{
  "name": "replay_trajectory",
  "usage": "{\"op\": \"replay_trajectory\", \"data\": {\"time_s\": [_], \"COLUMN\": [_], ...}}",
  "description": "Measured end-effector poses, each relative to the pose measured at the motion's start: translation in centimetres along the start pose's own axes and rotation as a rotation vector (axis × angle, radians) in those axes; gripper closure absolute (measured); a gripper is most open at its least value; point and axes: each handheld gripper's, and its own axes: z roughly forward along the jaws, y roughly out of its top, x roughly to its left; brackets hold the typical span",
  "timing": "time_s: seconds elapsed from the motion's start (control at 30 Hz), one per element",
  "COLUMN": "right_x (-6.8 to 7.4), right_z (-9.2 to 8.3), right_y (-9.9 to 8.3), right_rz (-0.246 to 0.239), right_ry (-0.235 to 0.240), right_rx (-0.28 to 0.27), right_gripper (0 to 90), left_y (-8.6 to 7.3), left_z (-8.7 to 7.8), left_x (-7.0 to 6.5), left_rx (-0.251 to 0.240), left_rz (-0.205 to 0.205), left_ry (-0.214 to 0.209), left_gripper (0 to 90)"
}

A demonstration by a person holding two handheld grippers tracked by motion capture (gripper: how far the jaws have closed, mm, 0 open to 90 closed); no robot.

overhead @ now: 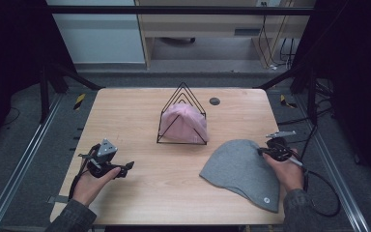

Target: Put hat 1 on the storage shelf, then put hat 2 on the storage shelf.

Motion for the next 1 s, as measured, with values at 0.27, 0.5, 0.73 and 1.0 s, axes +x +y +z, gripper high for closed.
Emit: {"op": "replay_trajectory", "data": {"time_s": [0.27, 0.5, 0.73, 1.0], "right_x": [2.6, 7.2, 12.1, 16.1], "right_z": [-3.4, -6.6, -11.0, -14.7], "right_y": [1.2, 3.4, 5.9, 8.3], "right_rz": [-0.072, -0.196, -0.334, -0.443], "right_ry": [0.041, 0.116, 0.199, 0.252], "right_rx": [-0.106, -0.210, -0.307, -0.385], "right_gripper": [86.5, 86.9, 87.0, 87.1], "left_y": [-0.5, -0.6, -0.3, 0.9], "left_z": [0.5, 1.1, 0.7, -0.7], "left_x": [0.1, -0.8, -1.7, -2.9], "left_rx": [0.049, 0.084, 0.071, 0.033], "left_rz": [-0.014, 0.010, 0.036, 0.087], "left_ry": [-0.043, -0.085, -0.124, -0.190], "left_gripper": [12.8, 11.0, 11.8, 15.5]}}
